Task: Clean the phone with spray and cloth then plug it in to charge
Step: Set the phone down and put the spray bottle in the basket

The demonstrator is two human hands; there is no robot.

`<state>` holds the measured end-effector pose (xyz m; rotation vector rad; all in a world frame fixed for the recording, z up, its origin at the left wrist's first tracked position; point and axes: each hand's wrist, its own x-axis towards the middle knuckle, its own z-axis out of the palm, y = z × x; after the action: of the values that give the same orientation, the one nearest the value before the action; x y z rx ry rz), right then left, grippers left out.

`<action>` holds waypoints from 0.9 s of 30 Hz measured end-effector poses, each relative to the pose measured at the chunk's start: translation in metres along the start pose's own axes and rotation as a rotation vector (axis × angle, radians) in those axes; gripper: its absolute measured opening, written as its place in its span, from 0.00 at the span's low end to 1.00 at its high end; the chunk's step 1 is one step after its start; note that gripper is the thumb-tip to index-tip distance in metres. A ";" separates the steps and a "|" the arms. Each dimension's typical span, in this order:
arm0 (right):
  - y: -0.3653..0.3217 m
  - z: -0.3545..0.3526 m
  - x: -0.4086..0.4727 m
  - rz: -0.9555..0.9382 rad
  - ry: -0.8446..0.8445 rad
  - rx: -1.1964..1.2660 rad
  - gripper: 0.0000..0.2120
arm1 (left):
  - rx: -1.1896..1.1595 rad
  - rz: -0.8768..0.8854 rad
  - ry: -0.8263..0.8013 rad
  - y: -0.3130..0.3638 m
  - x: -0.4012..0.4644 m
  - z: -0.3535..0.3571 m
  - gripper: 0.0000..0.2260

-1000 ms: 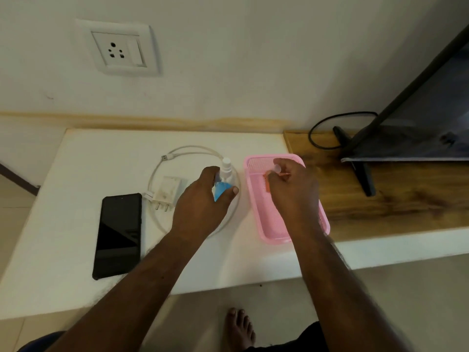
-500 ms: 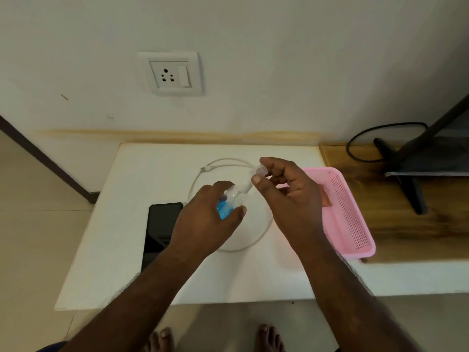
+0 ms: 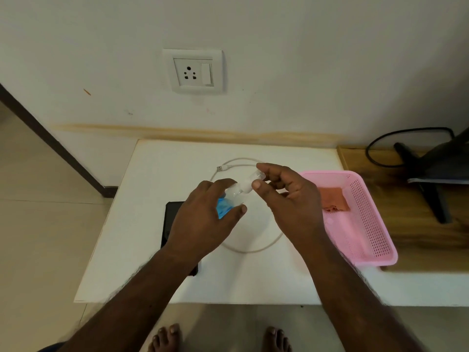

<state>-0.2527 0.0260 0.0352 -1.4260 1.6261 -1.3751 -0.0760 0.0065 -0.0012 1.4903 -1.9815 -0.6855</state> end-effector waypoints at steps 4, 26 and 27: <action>0.002 0.002 0.001 0.055 0.007 0.043 0.12 | 0.015 0.031 -0.017 -0.003 0.002 -0.001 0.25; -0.007 0.003 -0.006 0.123 -0.052 0.052 0.12 | -0.165 0.007 0.033 0.036 0.003 0.003 0.28; -0.007 0.001 -0.006 0.122 -0.059 0.053 0.10 | -0.178 0.008 0.039 0.038 0.003 0.004 0.26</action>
<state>-0.2476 0.0317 0.0403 -1.3028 1.5994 -1.2862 -0.1055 0.0132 0.0227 1.3783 -1.8449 -0.8014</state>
